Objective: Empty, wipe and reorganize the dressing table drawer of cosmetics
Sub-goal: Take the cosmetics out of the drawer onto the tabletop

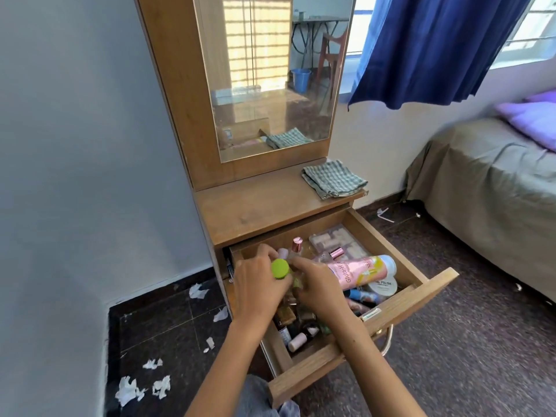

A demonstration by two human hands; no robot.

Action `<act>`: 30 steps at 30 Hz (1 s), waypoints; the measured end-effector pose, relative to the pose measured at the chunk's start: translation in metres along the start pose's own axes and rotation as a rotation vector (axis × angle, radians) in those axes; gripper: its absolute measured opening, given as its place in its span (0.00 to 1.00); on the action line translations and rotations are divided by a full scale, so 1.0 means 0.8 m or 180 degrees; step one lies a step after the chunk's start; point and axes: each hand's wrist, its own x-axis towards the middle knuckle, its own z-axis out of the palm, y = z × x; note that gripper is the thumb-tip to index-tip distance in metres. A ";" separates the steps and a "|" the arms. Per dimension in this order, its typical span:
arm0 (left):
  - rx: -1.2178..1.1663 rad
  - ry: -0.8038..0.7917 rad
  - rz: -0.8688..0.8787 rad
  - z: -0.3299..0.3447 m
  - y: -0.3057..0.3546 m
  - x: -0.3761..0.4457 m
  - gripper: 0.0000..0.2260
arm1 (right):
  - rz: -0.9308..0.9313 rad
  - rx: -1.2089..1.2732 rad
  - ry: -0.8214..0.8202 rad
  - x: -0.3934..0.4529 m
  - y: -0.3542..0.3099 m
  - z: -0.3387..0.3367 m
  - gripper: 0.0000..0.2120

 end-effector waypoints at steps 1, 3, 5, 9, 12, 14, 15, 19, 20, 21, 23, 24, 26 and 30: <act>-0.0216 0.0067 -0.0065 -0.004 -0.001 0.001 0.16 | -0.0062 0.0152 0.0021 0.000 -0.001 -0.001 0.23; -0.0571 0.0147 -0.0173 -0.012 -0.004 0.000 0.23 | -0.0130 0.0557 0.0027 -0.001 -0.003 -0.003 0.24; -0.1165 0.0047 -0.0281 -0.015 -0.004 -0.003 0.28 | -0.0114 0.0895 0.0091 -0.002 -0.007 -0.005 0.23; -0.1634 -0.0110 -0.0043 -0.016 0.000 -0.006 0.21 | 0.0014 0.1427 0.0414 -0.003 -0.013 -0.013 0.27; -0.1709 0.0083 0.0072 -0.019 0.002 0.000 0.14 | 0.0031 0.1377 0.0602 -0.004 -0.011 -0.014 0.25; -0.1655 0.0362 0.0120 -0.028 0.000 0.017 0.11 | -0.0005 0.0874 0.0763 -0.004 -0.006 -0.012 0.23; -0.1624 0.0481 0.0161 -0.035 -0.002 0.029 0.10 | -0.0010 0.0629 0.0800 -0.003 -0.003 -0.010 0.20; -0.1292 0.0931 0.0148 -0.058 -0.022 0.089 0.16 | -0.0114 0.0161 0.0623 -0.001 -0.002 -0.003 0.10; -0.1164 0.0994 0.0126 -0.060 -0.031 0.103 0.16 | -0.0151 0.0129 0.0589 -0.002 -0.001 -0.002 0.09; -0.1085 0.1005 0.0089 -0.058 -0.039 0.114 0.17 | -0.0179 0.0120 0.0584 -0.002 -0.001 -0.002 0.09; -0.1035 0.0977 0.0015 -0.053 -0.054 0.131 0.17 | -0.0195 0.0125 0.0592 -0.003 0.001 -0.002 0.08; -0.1021 0.0962 -0.0015 -0.050 -0.060 0.136 0.17 | -0.0191 0.0124 0.0583 -0.002 0.002 -0.002 0.07; -0.0984 0.0962 -0.0049 -0.046 -0.066 0.142 0.16 | -0.0183 0.0130 0.0541 -0.002 0.002 0.000 0.07; -0.0970 0.0998 -0.0013 -0.041 -0.071 0.155 0.16 | -0.0181 0.0139 0.0526 -0.002 0.001 0.000 0.08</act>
